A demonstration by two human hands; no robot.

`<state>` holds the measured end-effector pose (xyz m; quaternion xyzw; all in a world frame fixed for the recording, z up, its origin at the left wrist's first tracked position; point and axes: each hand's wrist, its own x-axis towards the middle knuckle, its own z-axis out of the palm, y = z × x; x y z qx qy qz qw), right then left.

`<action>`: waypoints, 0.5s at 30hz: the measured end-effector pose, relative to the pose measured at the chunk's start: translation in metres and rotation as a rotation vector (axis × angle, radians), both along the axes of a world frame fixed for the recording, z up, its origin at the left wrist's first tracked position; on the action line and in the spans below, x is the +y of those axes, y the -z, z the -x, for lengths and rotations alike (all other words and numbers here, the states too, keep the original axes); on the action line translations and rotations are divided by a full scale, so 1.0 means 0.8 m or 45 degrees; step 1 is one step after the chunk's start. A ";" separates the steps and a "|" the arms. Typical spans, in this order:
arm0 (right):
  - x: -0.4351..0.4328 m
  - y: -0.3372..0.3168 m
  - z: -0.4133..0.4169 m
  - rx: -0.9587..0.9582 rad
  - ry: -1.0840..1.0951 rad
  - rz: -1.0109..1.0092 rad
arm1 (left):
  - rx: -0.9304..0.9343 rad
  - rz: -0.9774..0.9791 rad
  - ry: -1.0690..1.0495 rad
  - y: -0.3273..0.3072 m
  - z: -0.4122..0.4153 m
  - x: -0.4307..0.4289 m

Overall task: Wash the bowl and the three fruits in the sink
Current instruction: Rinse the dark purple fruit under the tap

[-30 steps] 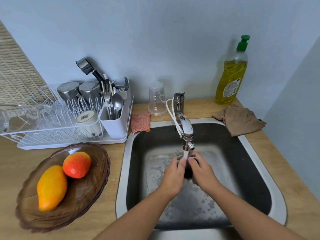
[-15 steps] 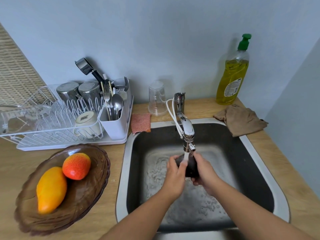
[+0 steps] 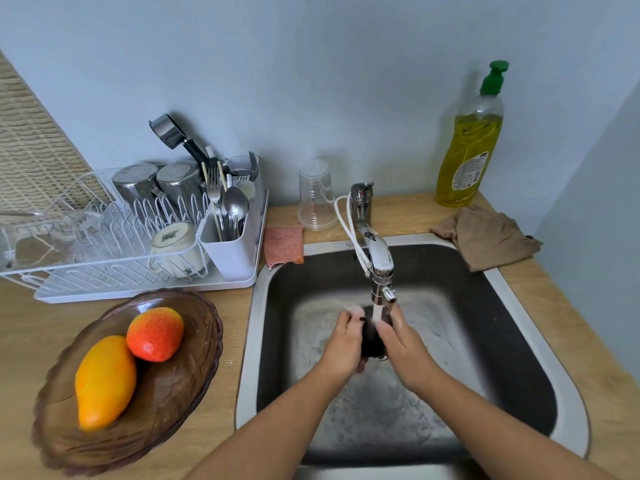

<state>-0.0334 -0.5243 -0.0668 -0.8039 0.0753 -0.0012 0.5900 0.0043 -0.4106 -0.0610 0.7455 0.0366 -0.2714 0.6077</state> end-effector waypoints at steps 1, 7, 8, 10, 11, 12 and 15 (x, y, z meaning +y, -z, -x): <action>0.001 0.000 -0.003 0.035 0.016 -0.009 | -0.040 -0.029 -0.001 0.000 0.001 0.000; -0.001 0.007 -0.011 0.134 0.097 -0.028 | -0.161 -0.107 0.072 0.009 0.011 -0.005; -0.003 0.009 -0.007 0.058 0.074 0.055 | -0.072 -0.084 0.074 0.005 0.007 -0.003; -0.003 0.011 -0.001 -0.012 0.017 0.106 | -0.025 -0.096 0.100 -0.004 0.001 -0.001; -0.002 0.009 -0.002 0.004 0.035 0.075 | -0.102 -0.148 0.134 -0.003 0.001 0.000; 0.000 0.008 -0.007 0.049 0.077 0.061 | -0.200 -0.204 0.173 -0.002 0.004 0.000; -0.002 0.004 -0.023 0.202 0.133 0.089 | -0.329 -0.261 0.191 0.005 0.013 -0.001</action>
